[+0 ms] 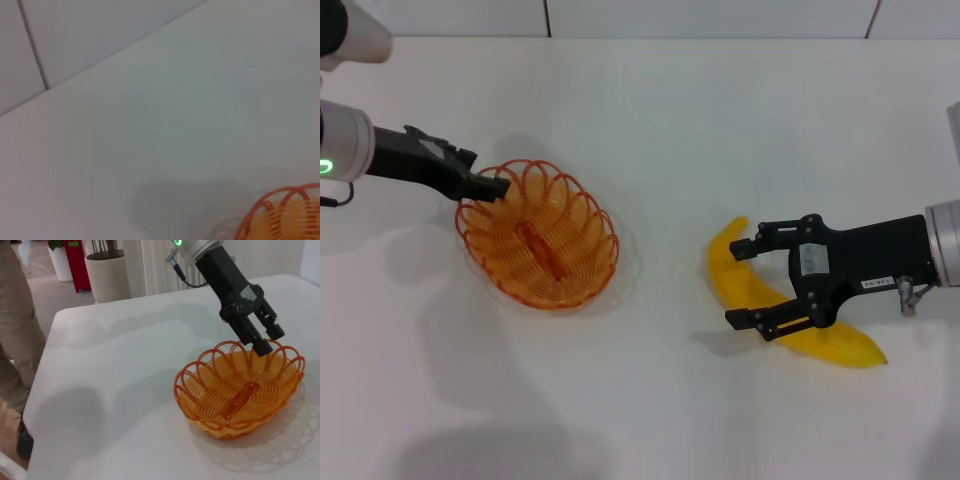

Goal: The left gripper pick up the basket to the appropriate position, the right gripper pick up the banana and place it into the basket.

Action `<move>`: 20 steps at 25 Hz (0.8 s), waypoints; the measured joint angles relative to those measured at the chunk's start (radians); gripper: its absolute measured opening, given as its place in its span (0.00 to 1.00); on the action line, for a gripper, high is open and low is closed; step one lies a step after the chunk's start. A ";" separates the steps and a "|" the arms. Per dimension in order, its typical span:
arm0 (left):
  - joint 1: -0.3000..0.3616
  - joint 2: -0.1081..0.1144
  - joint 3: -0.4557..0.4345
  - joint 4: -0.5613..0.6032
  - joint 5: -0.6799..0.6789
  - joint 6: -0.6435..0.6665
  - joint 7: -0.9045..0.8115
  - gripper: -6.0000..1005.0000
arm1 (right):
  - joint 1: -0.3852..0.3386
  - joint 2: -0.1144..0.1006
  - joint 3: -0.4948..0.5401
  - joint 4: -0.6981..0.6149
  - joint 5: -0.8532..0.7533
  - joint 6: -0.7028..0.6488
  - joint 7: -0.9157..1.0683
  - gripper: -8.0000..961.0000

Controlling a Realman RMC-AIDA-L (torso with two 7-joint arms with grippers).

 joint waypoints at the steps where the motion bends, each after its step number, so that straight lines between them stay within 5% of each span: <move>1: -0.001 -0.002 0.000 -0.002 0.000 -0.001 0.005 0.67 | 0.000 0.000 0.000 0.000 0.000 0.000 0.000 0.91; 20: -0.015 -0.006 0.001 -0.052 -0.006 -0.053 0.039 0.66 | 0.000 0.000 -0.002 0.000 0.000 0.005 0.001 0.91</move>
